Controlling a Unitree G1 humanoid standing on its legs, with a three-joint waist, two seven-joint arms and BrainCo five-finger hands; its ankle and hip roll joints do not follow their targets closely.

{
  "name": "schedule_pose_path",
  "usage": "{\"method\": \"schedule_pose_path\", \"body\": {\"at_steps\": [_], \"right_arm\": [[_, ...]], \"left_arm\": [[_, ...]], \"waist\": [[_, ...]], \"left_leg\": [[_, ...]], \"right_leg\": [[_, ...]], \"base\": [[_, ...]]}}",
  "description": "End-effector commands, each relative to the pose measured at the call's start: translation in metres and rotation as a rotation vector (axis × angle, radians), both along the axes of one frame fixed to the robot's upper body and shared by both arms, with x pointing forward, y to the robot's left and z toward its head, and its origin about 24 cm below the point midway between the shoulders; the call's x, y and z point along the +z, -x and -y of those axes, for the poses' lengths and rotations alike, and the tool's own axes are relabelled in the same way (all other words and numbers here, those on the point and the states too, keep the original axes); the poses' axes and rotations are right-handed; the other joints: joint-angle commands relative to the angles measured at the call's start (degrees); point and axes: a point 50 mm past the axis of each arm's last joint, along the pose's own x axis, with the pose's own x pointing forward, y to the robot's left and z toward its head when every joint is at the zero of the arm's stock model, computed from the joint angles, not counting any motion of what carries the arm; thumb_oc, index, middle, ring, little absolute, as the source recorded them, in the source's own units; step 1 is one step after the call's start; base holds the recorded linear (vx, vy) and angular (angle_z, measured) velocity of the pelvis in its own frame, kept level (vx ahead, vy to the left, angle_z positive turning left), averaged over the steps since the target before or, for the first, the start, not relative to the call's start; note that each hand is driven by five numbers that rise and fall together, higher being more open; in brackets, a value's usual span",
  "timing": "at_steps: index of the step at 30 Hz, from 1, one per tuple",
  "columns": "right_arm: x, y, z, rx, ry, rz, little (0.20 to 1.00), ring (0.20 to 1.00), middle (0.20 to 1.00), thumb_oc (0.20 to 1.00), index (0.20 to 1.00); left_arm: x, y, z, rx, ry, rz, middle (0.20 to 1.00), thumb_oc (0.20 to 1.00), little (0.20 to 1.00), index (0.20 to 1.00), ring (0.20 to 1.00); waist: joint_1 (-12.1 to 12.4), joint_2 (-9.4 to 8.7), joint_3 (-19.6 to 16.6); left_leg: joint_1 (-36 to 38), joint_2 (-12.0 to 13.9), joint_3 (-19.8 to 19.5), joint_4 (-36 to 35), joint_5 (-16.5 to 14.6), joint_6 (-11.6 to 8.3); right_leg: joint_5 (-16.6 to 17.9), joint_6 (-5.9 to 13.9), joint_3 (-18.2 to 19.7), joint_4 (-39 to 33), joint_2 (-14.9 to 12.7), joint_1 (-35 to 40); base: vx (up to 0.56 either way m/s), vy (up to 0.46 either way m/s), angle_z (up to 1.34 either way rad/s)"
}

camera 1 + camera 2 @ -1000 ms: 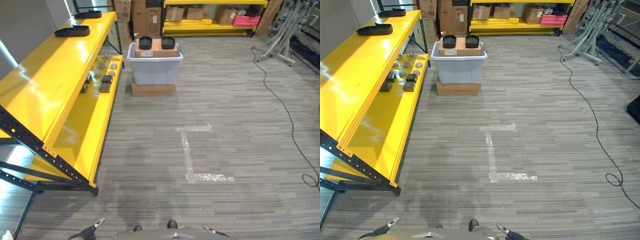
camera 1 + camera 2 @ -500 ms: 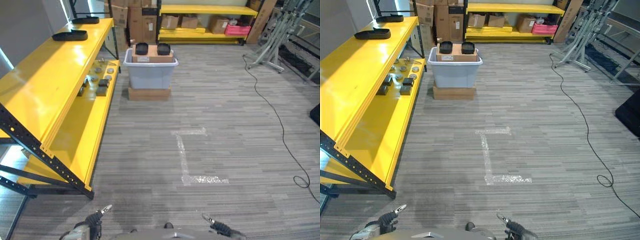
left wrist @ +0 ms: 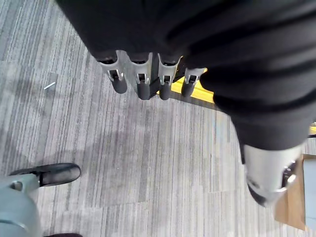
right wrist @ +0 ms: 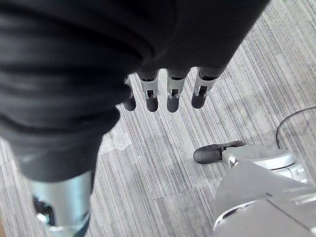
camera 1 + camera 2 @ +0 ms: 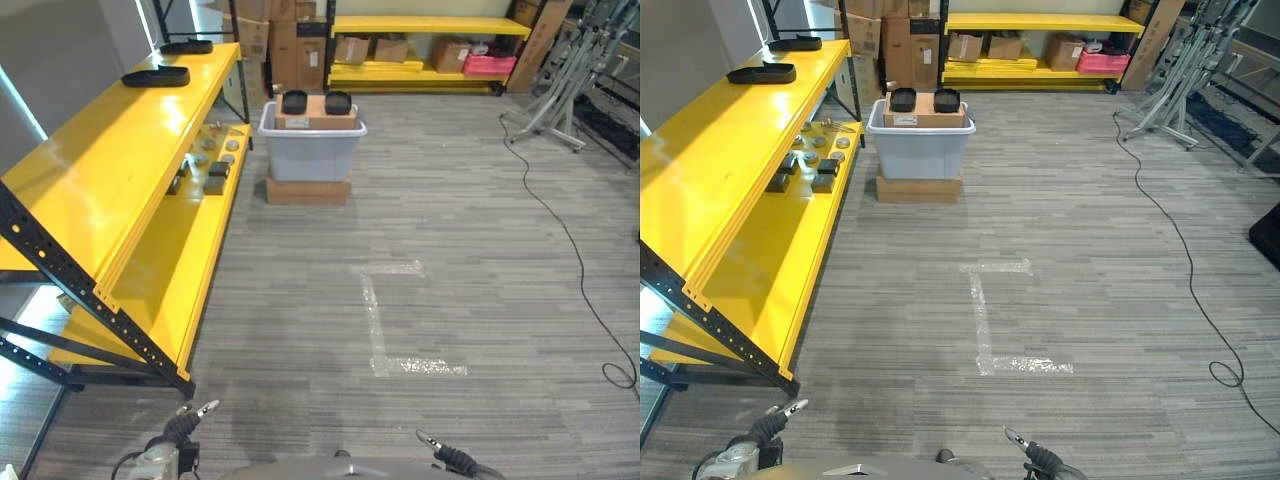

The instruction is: Move parts from the plastic box to the shelf.

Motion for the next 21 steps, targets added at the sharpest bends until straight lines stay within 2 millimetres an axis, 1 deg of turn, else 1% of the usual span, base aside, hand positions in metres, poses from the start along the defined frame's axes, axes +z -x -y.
{"method": "schedule_pose_path", "body": {"at_steps": [1,4,5,6,8,10,14,15,16,17,19,20,21], "right_arm": [[0.002,-0.01,0.003,-0.041,-0.024,0.015,1.0,1.0,1.0,1.0,1.0],[0.001,-0.012,-0.002,0.011,-0.042,0.017,1.0,1.0,1.0,1.0,1.0],[0.001,-0.012,-0.003,0.055,-0.012,0.015,1.0,1.0,1.0,1.0,1.0],[0.002,-0.016,-0.004,0.148,0.031,0.027,1.0,1.0,1.0,1.0,1.0],[0.004,-0.022,-0.006,0.197,0.04,0.067,1.0,1.0,1.0,1.0,1.0],[0.008,-0.034,-0.01,0.234,0.045,0.132,1.0,1.0,1.0,1.0,1.0],[0.013,-0.045,-0.012,0.231,0.041,0.189,1.0,1.0,1.0,1.0,1.0],[0.016,-0.053,-0.012,0.242,0.049,0.224,1.0,1.0,1.0,1.0,1.0],[0.018,-0.056,-0.012,0.251,0.054,0.242,1.0,1.0,1.0,1.0,1.0],[0.021,-0.063,-0.013,0.254,0.056,0.289,1.0,1.0,1.0,1.0,1.0],[0.024,-0.069,-0.015,0.249,0.055,0.324,1.0,1.0,1.0,1.0,1.0],[0.027,-0.075,-0.018,0.253,0.057,0.358,1.0,1.0,1.0,1.0,1.0],[0.028,-0.076,-0.019,0.252,0.056,0.363,1.0,1.0,1.0,1.0,1.0]], "left_arm": [[0.008,-0.027,0.0,-0.099,-0.046,0.065,1.0,1.0,1.0,1.0,1.0],[0.008,-0.029,0.003,-0.1,-0.037,0.076,1.0,1.0,1.0,1.0,1.0],[0.009,-0.03,0.004,-0.094,-0.034,0.097,1.0,1.0,1.0,1.0,1.0],[0.012,-0.035,0.006,-0.078,-0.022,0.156,1.0,1.0,1.0,1.0,1.0],[0.016,-0.04,0.007,-0.076,-0.009,0.202,1.0,1.0,1.0,1.0,1.0],[0.022,-0.052,0.009,-0.096,0.0,0.26,1.0,1.0,1.0,1.0,1.0],[0.029,-0.062,0.012,-0.12,0.002,0.309,1.0,1.0,1.0,1.0,1.0],[0.032,-0.068,0.014,-0.132,0.002,0.336,1.0,1.0,1.0,1.0,1.0],[0.034,-0.07,0.014,-0.128,0.006,0.345,1.0,1.0,1.0,1.0,1.0],[0.035,-0.073,0.016,-0.12,0.015,0.361,1.0,1.0,1.0,1.0,1.0],[0.036,-0.074,0.017,-0.121,0.02,0.369,1.0,1.0,1.0,1.0,1.0],[0.037,-0.075,0.018,-0.116,0.029,0.377,1.0,1.0,1.0,1.0,1.0],[0.037,-0.075,0.018,-0.114,0.031,0.378,1.0,1.0,1.0,1.0,1.0]], "waist": [[0.38,-0.16,1.62],[0.57,-0.2,1.99],[0.6,-0.26,1.96],[0.81,-0.43,1.84],[1.06,-0.63,1.85],[1.37,-1.04,2.11],[1.51,-1.47,2.4],[1.55,-1.78,2.58],[1.57,-1.87,2.63],[1.61,-2.06,2.74],[1.63,-2.17,2.82],[1.55,-2.17,2.91],[1.54,-2.16,2.95]], "left_leg": [[0.59,-1.0,3.04,0.3,-5.34,0.63],[0.64,-1.1,2.65,0.34,-5.42,0.83],[0.71,-1.17,2.49,0.23,-5.38,0.84],[0.7,-1.26,2.27,0.05,-5.27,0.81],[0.56,-1.32,2.02,0.07,-5.2,0.88],[0.36,-1.35,1.85,0.23,-5.2,1.04],[0.24,-1.36,1.76,0.29,-5.26,1.2],[0.28,-1.34,1.83,0.3,-5.31,1.31],[0.32,-1.34,1.87,0.29,-5.32,1.35],[0.44,-1.4,1.85,0.24,-5.37,1.5],[0.41,-1.43,1.84,0.26,-5.39,1.63],[0.34,-1.45,1.85,0.03,-5.31,1.85],[0.27,-1.47,1.79,-0.04,-5.26,1.91]], "right_leg": [[-6.88,3.19,-1.6,1.43,-1.16,2.33],[-7.01,3.21,-1.86,1.84,-1.27,2.27],[-6.98,3.25,-1.96,1.83,-1.27,2.35],[-6.91,3.34,-2.03,1.86,-1.32,2.35],[-6.89,3.39,-2.06,2.05,-1.39,2.25],[-6.88,3.47,-2.08,2.51,-1.46,2.02],[-6.86,3.52,-1.95,2.86,-1.44,1.78],[-6.74,3.59,-1.82,3.09,-1.46,1.61],[-6.68,3.63,-1.77,3.15,-1.47,1.57],[-6.53,3.73,-1.53,3.33,-1.5,1.48],[-6.59,3.8,-1.3,3.73,-1.54,1.3],[-7.03,3.85,-0.99,5.01,-1.48,0.92],[-7.23,3.82,-0.98,5.49,-1.43,0.77]], "base": [[0.0,0.0,0.0],[0.0,0.0,0.0],[0.03,0.039,0.04],[0.03,0.04,0.04],[0.01,0.017,0.01],[0.0,0.0,0.0],[0.0,0.0,0.0],[0.02,0.037,0.0],[0.04,0.057,-0.01],[0.04,0.045,-0.01],[0.05,0.058,-0.01],[0.05,0.066,-0.01],[0.05,0.068,-0.02]]}}
